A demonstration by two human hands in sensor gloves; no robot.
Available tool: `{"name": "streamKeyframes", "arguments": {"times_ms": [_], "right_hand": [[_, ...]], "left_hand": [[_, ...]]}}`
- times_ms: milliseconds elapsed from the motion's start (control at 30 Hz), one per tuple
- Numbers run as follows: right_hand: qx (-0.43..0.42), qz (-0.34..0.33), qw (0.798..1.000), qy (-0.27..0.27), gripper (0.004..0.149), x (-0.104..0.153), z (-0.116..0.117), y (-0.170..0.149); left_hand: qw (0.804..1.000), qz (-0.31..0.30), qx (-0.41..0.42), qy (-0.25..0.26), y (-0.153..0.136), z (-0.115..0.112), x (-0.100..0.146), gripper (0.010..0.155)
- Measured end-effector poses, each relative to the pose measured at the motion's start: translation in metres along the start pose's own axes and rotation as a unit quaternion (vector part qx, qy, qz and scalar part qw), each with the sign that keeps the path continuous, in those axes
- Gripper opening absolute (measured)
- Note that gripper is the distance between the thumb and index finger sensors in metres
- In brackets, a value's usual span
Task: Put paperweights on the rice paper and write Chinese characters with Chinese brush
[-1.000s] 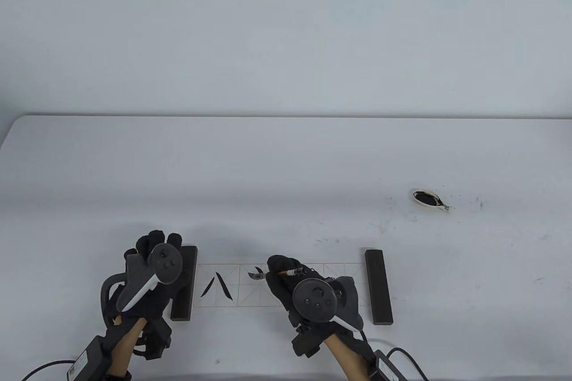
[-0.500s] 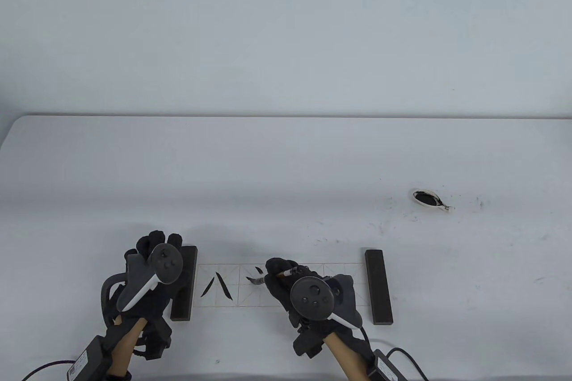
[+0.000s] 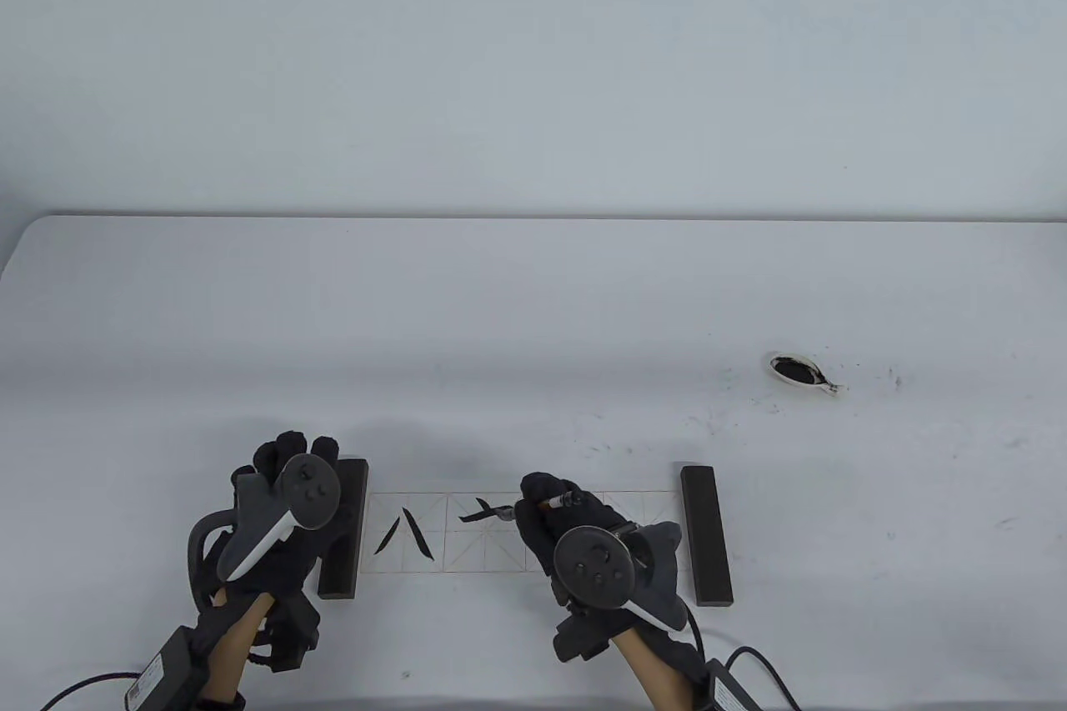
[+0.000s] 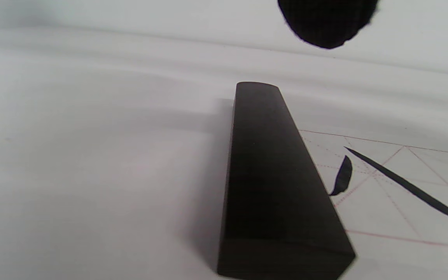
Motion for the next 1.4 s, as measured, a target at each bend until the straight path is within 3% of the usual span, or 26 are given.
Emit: {"name": "streamKeyframes", "arguments": {"times_ms": [567, 800, 1033, 1400], "right_hand": [[0.001, -0.022, 0.999, 0.04, 0.044, 0.004, 0.012, 0.009], [-0.062, -0.02, 0.995, 0.082, 0.043, 0.006, 0.011, 0.016], [-0.054, 0.01, 0.998, 0.029, 0.044, 0.002, 0.001, 0.002], [-0.007, -0.004, 0.999, 0.044, 0.044, 0.003, 0.009, 0.003]], "left_hand": [[1.0, 0.0, 0.0, 0.0, 0.0, 0.0, 0.0, 0.084], [1.0, 0.0, 0.0, 0.0, 0.0, 0.0, 0.0, 0.084], [1.0, -0.001, 0.0, -0.001, -0.001, 0.0, 0.0, 0.084], [1.0, -0.001, -0.001, -0.003, -0.001, -0.001, -0.001, 0.084]]}}
Point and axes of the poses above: the tracker on the back of each hand, its own y axis roughly to the thumb side, its own x axis roughly from the fingertips to the wrist, z = x × y, the point moved 3 cm from there along -x, roughly from the wrist to the fingertips, and after that the axes turned 13 degrees about -y, right-handed, at the moved point
